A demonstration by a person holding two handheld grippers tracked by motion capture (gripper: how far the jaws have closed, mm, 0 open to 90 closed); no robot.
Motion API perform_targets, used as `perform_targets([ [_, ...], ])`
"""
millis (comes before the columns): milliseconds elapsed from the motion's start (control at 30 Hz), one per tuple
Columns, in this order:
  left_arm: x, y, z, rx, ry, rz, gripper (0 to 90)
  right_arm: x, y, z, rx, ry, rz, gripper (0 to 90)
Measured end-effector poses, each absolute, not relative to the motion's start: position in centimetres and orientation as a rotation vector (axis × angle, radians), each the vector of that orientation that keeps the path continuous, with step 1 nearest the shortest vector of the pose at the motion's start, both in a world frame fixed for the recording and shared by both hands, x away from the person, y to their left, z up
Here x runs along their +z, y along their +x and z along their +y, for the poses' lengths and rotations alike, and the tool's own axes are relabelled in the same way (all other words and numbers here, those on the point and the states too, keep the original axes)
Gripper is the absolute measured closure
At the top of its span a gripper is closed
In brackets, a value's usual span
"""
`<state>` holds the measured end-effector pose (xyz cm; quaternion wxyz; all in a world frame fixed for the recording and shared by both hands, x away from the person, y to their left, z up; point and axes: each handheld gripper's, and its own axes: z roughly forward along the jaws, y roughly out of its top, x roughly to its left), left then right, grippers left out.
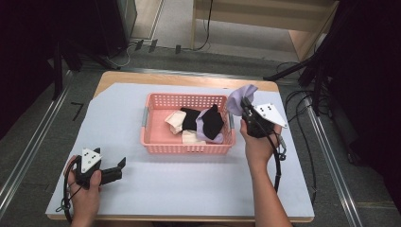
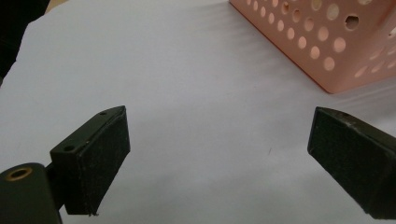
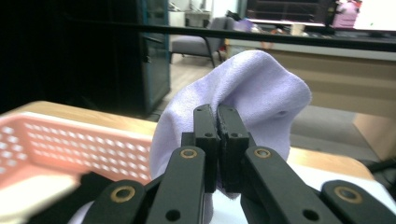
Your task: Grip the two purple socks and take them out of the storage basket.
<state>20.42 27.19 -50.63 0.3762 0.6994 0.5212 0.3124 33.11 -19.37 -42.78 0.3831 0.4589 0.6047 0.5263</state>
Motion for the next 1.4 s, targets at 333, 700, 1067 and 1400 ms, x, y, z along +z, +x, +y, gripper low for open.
perform_targets([
  [333, -50.6, 20.4, 27.2, 0.802, 1.793, 1.333, 6.6, -46.0, 32.9, -24.4, 1.24, 1.325, 1.517, 85.2],
  [700, -50.6, 20.4, 27.1, 0.808, 1.8, 1.334, 6.6, -44.8, 32.6, -23.3, 1.353, 1.343, 1.49, 59.7],
  [1067, -50.6, 20.4, 27.2, 0.802, 1.792, 1.331, 6.6, -44.8, 33.5, -14.6, 1.376, 1.251, 1.786, 68.7],
  [1400, -50.6, 20.4, 27.2, 0.799, 1.792, 1.333, 6.6, -46.3, 35.3, -9.8, 1.224, 1.373, 2.059, 73.9],
])
